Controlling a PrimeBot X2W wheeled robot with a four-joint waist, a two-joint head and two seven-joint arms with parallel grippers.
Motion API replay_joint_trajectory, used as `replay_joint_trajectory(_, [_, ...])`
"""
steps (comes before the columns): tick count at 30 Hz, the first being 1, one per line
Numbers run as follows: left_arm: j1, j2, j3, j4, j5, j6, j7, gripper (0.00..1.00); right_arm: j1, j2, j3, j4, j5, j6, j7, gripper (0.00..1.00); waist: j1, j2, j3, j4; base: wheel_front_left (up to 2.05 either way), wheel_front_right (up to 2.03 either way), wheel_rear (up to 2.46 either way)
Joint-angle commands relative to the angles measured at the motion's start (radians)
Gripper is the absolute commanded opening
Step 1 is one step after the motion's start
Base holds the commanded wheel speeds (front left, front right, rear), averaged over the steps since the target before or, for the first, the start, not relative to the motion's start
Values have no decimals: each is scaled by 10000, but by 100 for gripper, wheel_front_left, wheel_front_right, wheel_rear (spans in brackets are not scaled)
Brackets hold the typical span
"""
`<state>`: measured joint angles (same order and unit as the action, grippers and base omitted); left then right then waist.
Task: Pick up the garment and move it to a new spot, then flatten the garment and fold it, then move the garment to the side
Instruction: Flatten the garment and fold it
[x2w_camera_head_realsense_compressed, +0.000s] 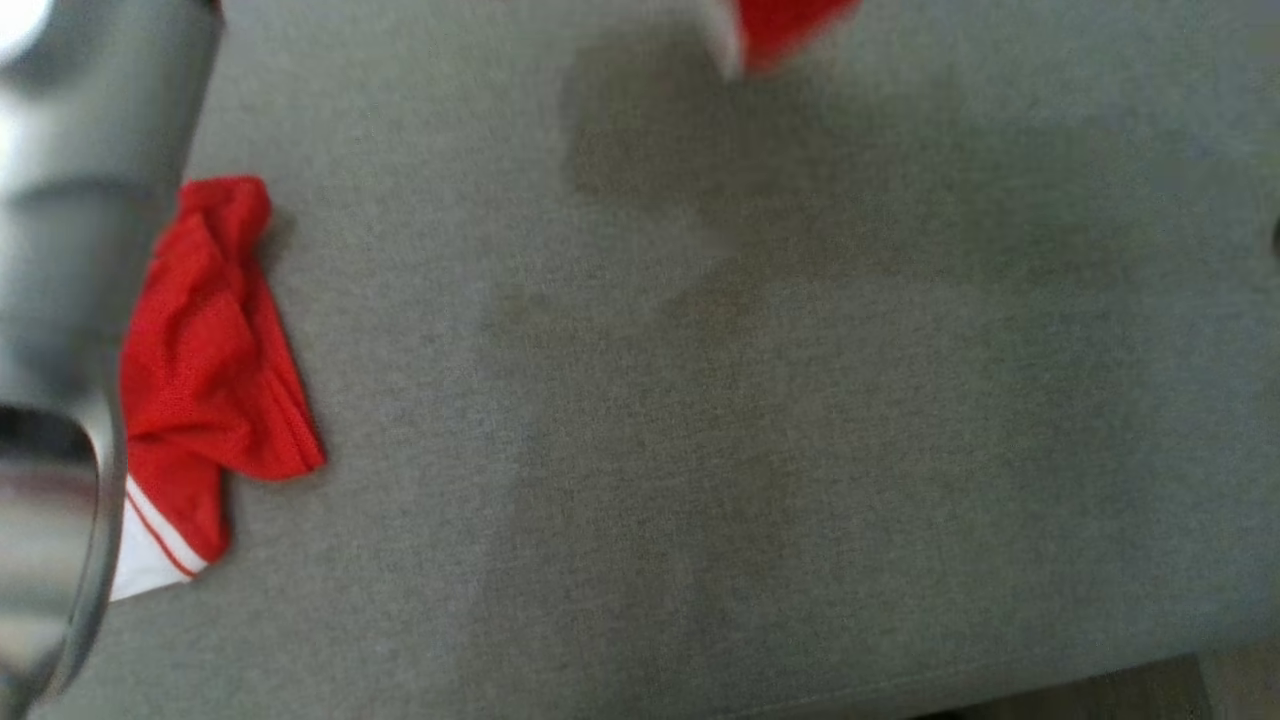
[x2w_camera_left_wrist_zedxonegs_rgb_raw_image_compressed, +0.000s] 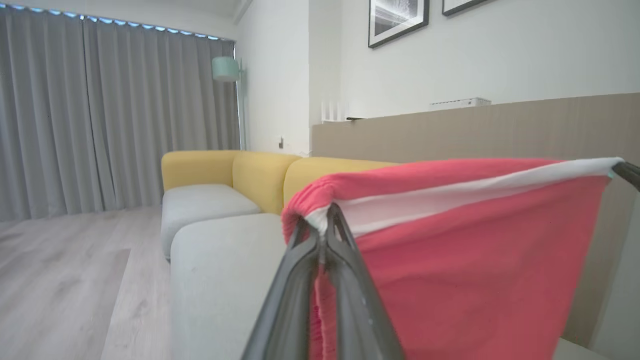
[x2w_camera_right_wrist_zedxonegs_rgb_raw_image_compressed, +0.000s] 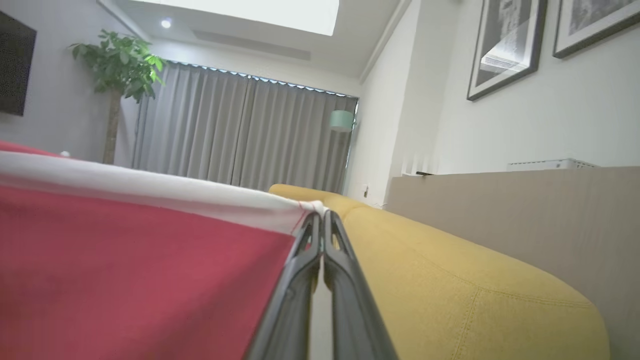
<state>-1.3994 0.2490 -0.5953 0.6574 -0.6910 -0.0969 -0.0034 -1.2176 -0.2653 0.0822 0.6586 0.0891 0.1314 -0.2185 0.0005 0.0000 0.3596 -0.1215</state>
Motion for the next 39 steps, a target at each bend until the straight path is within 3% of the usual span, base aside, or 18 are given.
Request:
replay_joint_trajectory(1, [-1117,242,177,56,333,-83,-394,0,-774,153,-392,103,-115,-7,-252,0,-5,0,646,-44,0,0,0])
replay_joint_trajectory(5, [-1719,-71,-23,861,431,-231,-1200,0,-1276,447,-743,1008,-208,-7,-411,0,-5,0,907,34,0,0,0])
replay_joint_trajectory(10, [-1390,-390,-454,1379,176,-323,-2016,0,-610,460,-489,1388,-47,-7,-428,0,-5,0,1237,149,0,0,0])
replay_joint_trajectory(14, [-315,-334,-1512,1037,-276,-333,-2196,0,382,246,314,1789,452,-7,-430,0,-5,0,1197,207,0,0,0])
replay_joint_trajectory(18, [1203,278,-2517,402,-989,-335,-2182,0,1330,-149,1834,2391,1249,-7,-393,0,-5,0,788,196,0,0,0])
replay_joint_trajectory(25, [3668,1382,-3735,-1160,-1998,-336,-1834,0,2928,-1694,5087,1747,3724,-7,1024,0,-5,0,-176,374,0,0,0])
replay_joint_trajectory(26, [3668,1382,-3735,-1160,-1998,-336,-1834,0,2928,-1694,5087,1747,3724,-7,1024,0,-5,0,-176,374,0,0,0])
replay_joint_trajectory(32, [5122,1726,-4552,-2223,-1844,-281,-1769,0,4139,-3507,7179,148,5958,-7,2742,0,-5,0,-925,509,0,0,0])
replay_joint_trajectory(39, [6197,1814,-5096,-3056,-1589,227,-1822,0,4955,-4983,8320,-1021,7445,-7,3723,0,-5,0,-1829,538,0,0,0])
